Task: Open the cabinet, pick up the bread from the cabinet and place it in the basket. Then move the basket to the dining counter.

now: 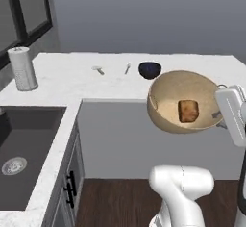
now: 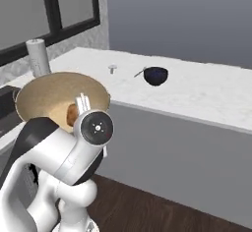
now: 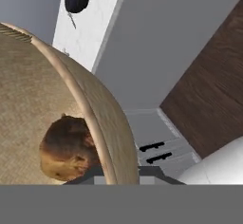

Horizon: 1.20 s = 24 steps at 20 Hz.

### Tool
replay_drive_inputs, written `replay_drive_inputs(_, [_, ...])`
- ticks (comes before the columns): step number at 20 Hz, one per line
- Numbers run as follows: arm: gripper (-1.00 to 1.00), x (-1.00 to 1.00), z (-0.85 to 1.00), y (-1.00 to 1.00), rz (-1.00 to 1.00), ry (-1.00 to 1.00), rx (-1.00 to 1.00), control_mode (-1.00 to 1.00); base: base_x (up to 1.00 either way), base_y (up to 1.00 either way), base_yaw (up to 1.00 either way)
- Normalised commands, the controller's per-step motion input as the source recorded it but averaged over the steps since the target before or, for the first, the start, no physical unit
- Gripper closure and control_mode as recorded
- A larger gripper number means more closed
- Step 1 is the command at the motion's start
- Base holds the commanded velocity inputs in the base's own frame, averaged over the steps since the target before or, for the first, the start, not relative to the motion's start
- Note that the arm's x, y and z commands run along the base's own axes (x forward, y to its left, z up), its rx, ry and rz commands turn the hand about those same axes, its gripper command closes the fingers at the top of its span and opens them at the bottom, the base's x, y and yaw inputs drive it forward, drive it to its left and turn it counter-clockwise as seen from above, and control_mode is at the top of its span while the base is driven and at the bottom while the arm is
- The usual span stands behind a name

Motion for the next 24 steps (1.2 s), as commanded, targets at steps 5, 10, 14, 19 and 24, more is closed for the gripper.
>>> replay_drive_inputs(5, [1.00,0.00,0.00,0.00,0.00,0.00,0.00,1.00,0.94,-0.32,-0.47])
replay_drive_inputs(10, [1.00,0.00,0.00,0.00,0.00,0.00,0.00,1.00,0.90,0.00,-0.29])
replay_drive_inputs(14, [1.00,0.00,0.00,0.00,0.00,0.00,0.00,1.00,0.99,0.00,-0.21])
replay_drive_inputs(19, [1.00,0.00,0.00,0.00,0.00,0.00,0.00,1.00,0.63,-0.01,-0.10])
replay_drive_inputs(24, [1.00,0.00,0.00,0.00,0.00,0.00,0.00,1.00,-0.65,-0.14,0.19])
